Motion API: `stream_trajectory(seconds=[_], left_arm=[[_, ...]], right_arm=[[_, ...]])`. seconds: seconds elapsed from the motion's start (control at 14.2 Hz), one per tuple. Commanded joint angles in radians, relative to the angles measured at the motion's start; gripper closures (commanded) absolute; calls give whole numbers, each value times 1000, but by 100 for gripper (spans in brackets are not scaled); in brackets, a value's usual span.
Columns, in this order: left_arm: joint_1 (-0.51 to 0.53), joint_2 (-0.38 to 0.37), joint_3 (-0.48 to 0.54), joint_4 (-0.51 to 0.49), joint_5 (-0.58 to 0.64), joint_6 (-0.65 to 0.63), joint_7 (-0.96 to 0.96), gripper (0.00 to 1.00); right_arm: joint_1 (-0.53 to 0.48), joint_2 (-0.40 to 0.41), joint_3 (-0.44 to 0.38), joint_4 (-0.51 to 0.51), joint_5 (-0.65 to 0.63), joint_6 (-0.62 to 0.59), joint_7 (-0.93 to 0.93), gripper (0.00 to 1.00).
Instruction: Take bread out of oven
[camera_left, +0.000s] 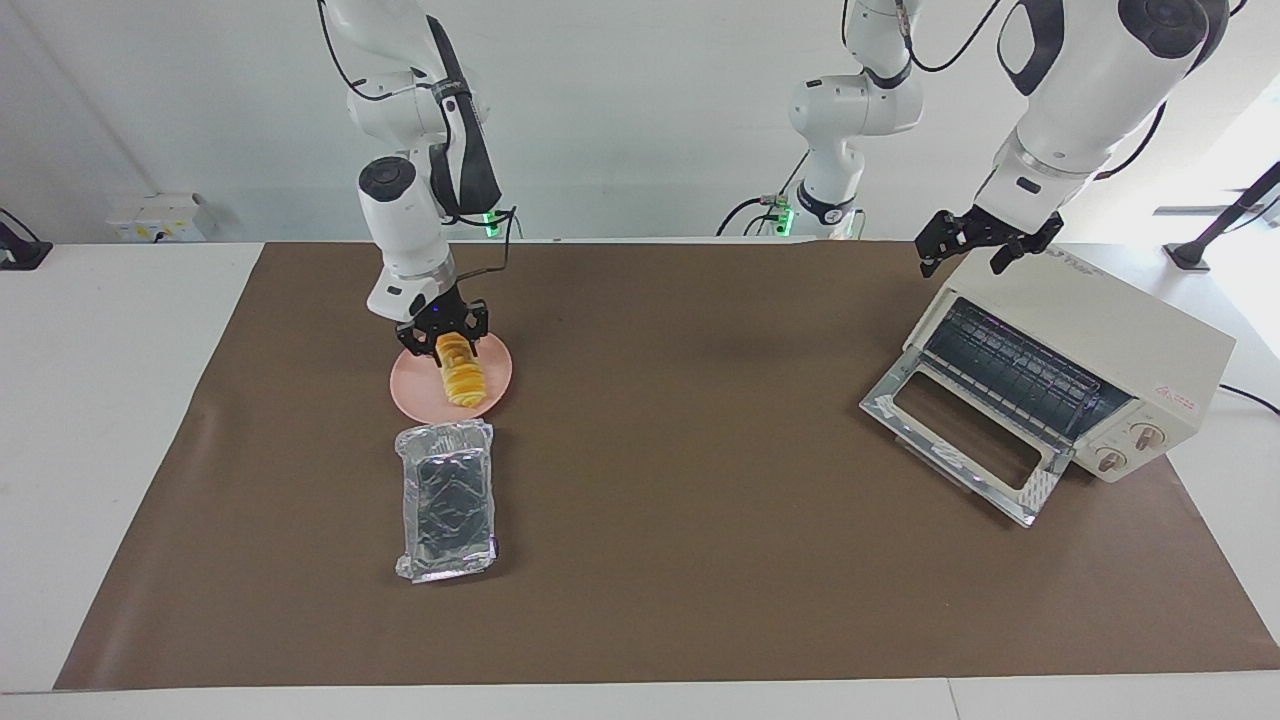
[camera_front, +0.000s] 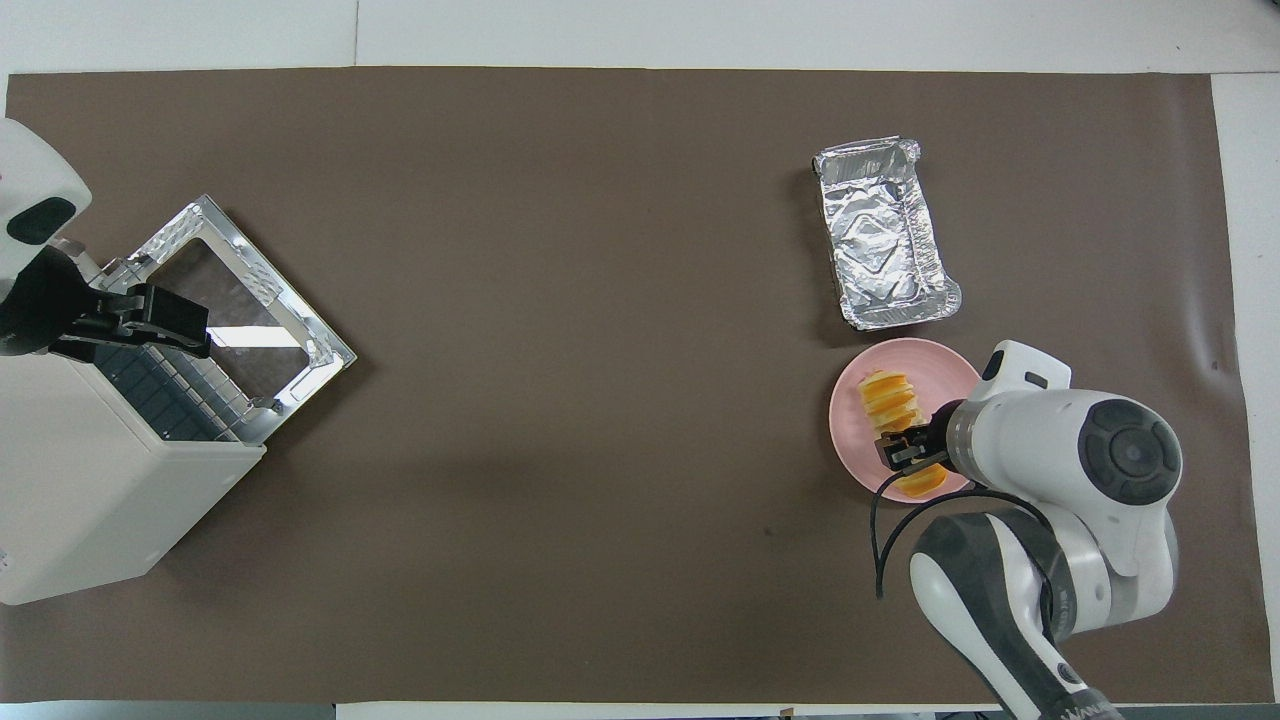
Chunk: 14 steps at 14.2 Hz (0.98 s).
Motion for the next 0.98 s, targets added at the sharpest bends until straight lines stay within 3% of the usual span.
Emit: stream_trajectory(seconds=[0.0,0.56,0.77,0.91], left_arm=[[18,-25,-11,-19,-8,0,3,0],[18,-25,-11,-19,-8,0,2,0],[18,-25,-11,-19,-8,0,3,0],[18,-25,-11,-19,-8,0,2,0]], right_arm=[[-42,-4,3,172,25,-199,-13,0],[-134,16,0,585,17,-697,-36,0],[-142,35,0,699,3,-826,-34,0],[-149,51,1,756,-14,-841,-34,0]])
